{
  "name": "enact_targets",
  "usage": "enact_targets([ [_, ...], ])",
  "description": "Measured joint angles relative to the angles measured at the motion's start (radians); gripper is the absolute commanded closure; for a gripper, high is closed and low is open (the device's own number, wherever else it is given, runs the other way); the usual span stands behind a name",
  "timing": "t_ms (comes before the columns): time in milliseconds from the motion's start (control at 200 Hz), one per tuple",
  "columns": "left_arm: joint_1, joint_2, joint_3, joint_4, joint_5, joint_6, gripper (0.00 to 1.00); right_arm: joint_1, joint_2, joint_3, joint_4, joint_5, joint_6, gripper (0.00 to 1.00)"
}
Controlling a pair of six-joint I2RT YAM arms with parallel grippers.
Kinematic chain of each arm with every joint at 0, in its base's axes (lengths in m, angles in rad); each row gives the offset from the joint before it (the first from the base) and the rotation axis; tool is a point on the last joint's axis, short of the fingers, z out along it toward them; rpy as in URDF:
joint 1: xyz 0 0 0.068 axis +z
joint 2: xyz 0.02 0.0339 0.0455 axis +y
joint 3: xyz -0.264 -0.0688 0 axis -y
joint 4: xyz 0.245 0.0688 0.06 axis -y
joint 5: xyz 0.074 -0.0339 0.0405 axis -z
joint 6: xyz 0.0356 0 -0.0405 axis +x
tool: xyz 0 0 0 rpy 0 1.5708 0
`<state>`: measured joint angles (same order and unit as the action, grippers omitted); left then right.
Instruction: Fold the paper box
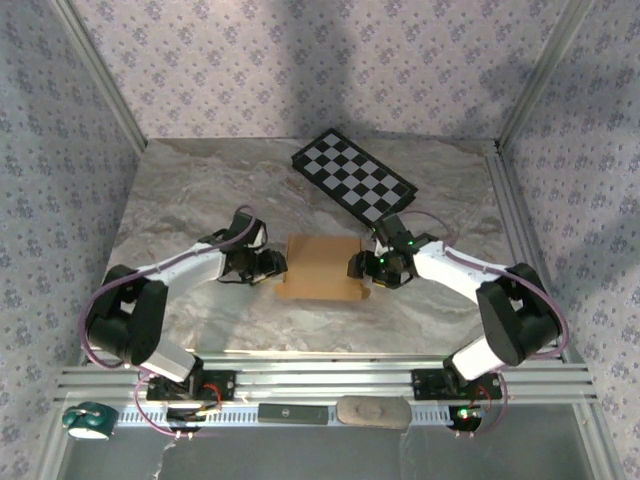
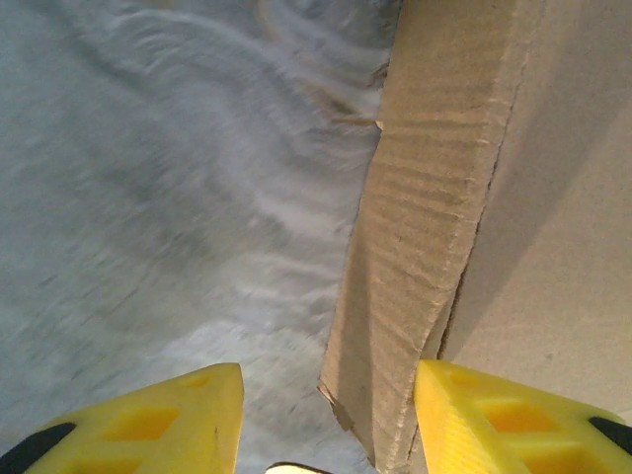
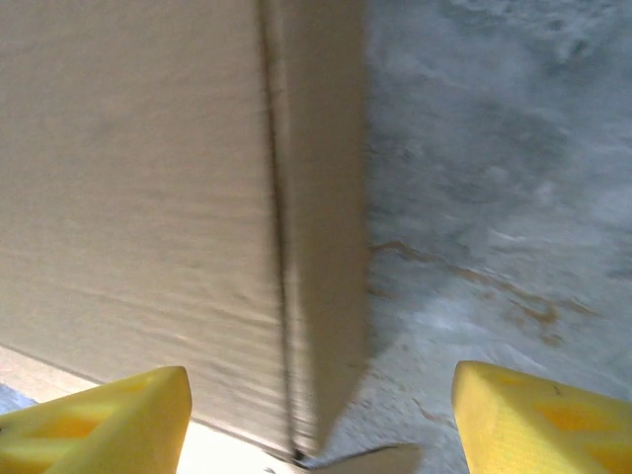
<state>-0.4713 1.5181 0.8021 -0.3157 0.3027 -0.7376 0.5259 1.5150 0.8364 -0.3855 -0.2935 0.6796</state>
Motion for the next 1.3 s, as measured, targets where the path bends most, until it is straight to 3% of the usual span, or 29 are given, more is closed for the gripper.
enact_targets([
  [260,-0.020,0.022,-0.003,0.065,0.028,-0.041,0.53,-0.007,0.015,0.000,0.050,-0.045,0.003,0.28],
  [520,-0.113,-0.006,-0.061,0.135,0.061,-0.139,0.55,-0.148,0.017,0.021,0.021,-0.071,-0.041,0.29],
  [660,-0.127,-0.146,-0.080,0.009,0.000,-0.137,0.48,-0.196,-0.027,0.011,0.011,-0.059,-0.051,0.29],
  [794,-0.124,-0.242,0.020,-0.126,-0.101,-0.072,0.48,-0.219,-0.218,-0.089,0.019,-0.032,-0.011,0.28],
  [999,-0.123,-0.083,0.206,-0.186,-0.192,0.075,0.48,-0.260,-0.502,-0.276,0.061,-0.026,0.084,0.34],
  [1299,-0.125,0.123,0.237,-0.167,-0.188,0.129,0.42,-0.247,-0.397,-0.298,0.123,-0.067,0.122,0.27],
])
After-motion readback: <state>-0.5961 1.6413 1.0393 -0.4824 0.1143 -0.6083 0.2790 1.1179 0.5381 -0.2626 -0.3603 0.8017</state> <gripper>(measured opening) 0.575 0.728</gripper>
